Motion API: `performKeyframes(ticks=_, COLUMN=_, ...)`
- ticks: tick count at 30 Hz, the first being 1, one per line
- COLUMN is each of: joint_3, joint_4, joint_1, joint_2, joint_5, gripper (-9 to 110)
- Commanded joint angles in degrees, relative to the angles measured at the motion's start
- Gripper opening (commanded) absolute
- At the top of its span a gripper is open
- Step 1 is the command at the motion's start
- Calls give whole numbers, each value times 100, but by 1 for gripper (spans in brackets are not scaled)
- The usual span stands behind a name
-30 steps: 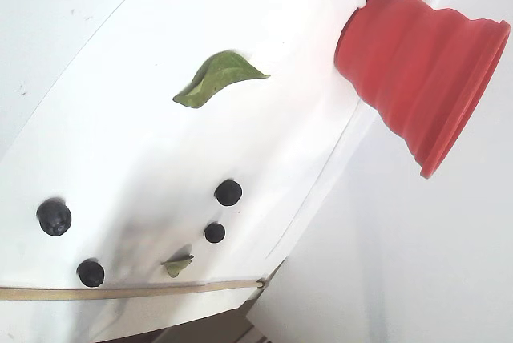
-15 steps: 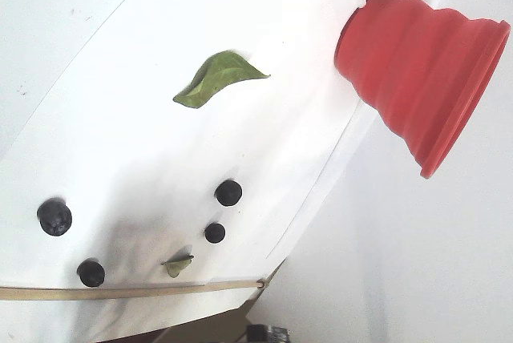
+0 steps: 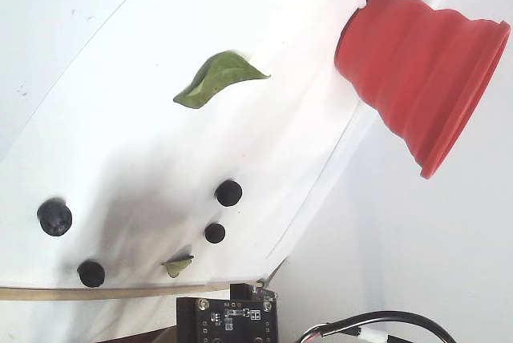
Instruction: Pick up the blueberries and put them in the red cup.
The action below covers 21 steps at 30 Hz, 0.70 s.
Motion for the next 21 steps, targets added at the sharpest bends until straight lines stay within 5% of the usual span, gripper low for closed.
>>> performKeyframes(ticks=1, joint_3=-281, joint_4=-448, joint_1=-53, joint_2=-352, joint_5=-70, gripper=13)
performKeyframes(ticks=21, joint_3=-1099, joint_4=-1608, joint_1=-501, joint_2=-1986, joint_5=9, gripper=15)
